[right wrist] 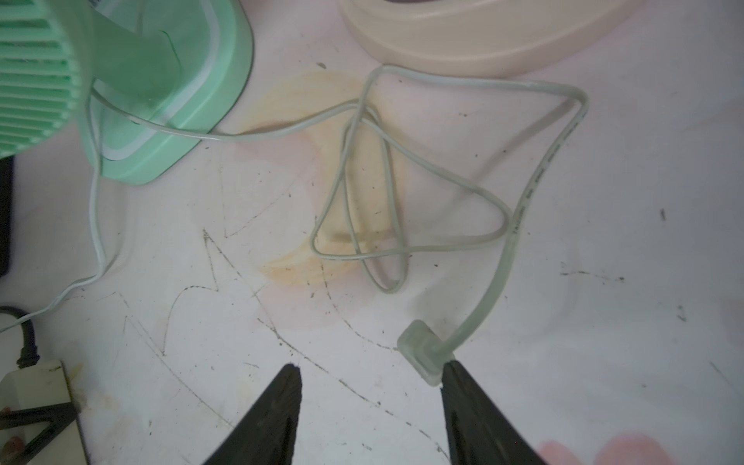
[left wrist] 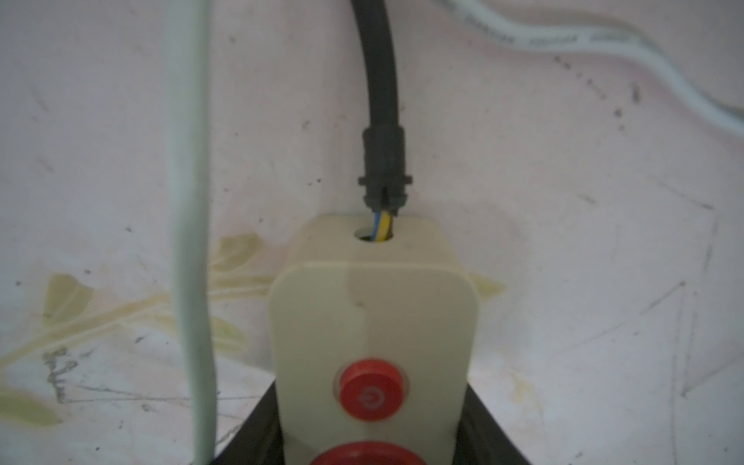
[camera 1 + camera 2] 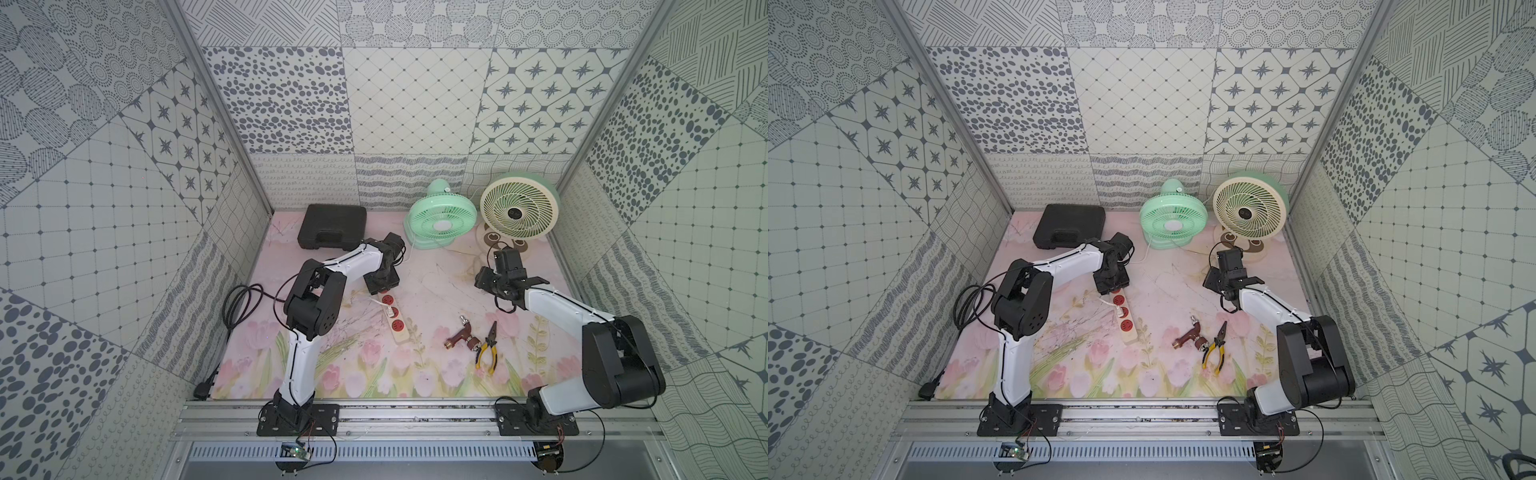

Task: Unplug the desk fan from the power strip
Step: Place the plug at the center of the board, then remove the plug from the socket.

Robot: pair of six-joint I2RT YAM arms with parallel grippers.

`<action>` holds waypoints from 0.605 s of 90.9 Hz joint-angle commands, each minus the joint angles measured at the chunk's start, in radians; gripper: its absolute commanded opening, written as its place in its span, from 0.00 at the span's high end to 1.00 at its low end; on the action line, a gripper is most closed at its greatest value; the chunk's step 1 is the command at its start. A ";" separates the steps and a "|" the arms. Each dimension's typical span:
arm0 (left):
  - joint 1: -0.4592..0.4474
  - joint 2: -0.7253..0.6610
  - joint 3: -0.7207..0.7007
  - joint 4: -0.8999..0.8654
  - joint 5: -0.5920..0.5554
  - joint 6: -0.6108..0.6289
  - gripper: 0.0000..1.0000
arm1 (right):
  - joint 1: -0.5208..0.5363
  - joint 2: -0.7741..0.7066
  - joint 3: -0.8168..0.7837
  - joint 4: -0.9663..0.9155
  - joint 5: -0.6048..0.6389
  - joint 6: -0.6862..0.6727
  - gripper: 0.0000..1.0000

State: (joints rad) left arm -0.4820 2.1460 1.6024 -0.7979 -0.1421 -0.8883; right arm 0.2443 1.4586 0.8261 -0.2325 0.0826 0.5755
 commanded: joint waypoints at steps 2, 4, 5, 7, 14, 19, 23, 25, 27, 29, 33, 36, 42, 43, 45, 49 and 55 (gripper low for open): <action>0.017 0.043 -0.009 -0.171 0.038 -0.016 1.00 | 0.031 -0.063 -0.018 -0.004 0.036 -0.036 0.40; 0.017 0.046 -0.003 -0.179 0.035 -0.015 1.00 | 0.040 -0.074 -0.023 -0.004 0.038 -0.042 0.40; 0.018 0.047 0.000 -0.181 0.032 -0.014 1.00 | 0.043 -0.079 -0.027 -0.004 0.038 -0.045 0.40; 0.019 0.050 0.006 -0.190 0.030 -0.013 1.00 | 0.051 -0.089 -0.032 -0.004 0.043 -0.053 0.40; 0.026 0.063 0.023 -0.207 0.038 0.002 1.00 | 0.086 -0.126 -0.047 -0.004 0.061 -0.082 0.40; 0.036 0.067 0.029 -0.203 0.057 0.019 1.00 | 0.116 -0.149 -0.056 -0.002 0.072 -0.101 0.41; 0.040 0.069 0.030 -0.196 0.073 0.037 1.00 | 0.133 -0.164 -0.062 0.001 0.077 -0.111 0.41; 0.042 0.068 0.030 -0.192 0.081 0.045 1.00 | 0.140 -0.174 -0.065 0.003 0.077 -0.115 0.41; 0.044 0.067 0.031 -0.189 0.085 0.054 0.99 | 0.144 -0.179 -0.069 0.004 0.076 -0.116 0.41; 0.046 0.065 0.032 -0.186 0.088 0.060 0.96 | 0.149 -0.187 -0.073 0.006 0.074 -0.117 0.41; 0.050 0.064 0.036 -0.183 0.095 0.072 0.90 | 0.158 -0.196 -0.079 0.009 0.069 -0.117 0.41; 0.052 0.063 0.040 -0.183 0.102 0.080 0.86 | 0.163 -0.201 -0.082 0.012 0.065 -0.117 0.41; 0.061 0.070 0.058 -0.198 0.112 0.099 0.82 | 0.172 -0.210 -0.089 0.016 0.063 -0.117 0.41; 0.062 0.073 0.063 -0.203 0.112 0.100 0.81 | 0.172 -0.212 -0.089 0.016 0.062 -0.116 0.41; 0.063 0.078 0.075 -0.212 0.112 0.104 0.80 | 0.176 -0.214 -0.090 0.017 0.061 -0.117 0.41; 0.067 0.089 0.096 -0.229 0.109 0.112 0.79 | 0.180 -0.217 -0.093 0.020 0.057 -0.116 0.41; 0.072 0.111 0.129 -0.262 0.098 0.119 0.74 | 0.191 -0.224 -0.097 0.028 0.052 -0.117 0.41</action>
State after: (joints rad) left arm -0.4351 2.1910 1.6901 -0.8845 -0.0364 -0.8288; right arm 0.4198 1.2610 0.7475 -0.2432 0.1352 0.4789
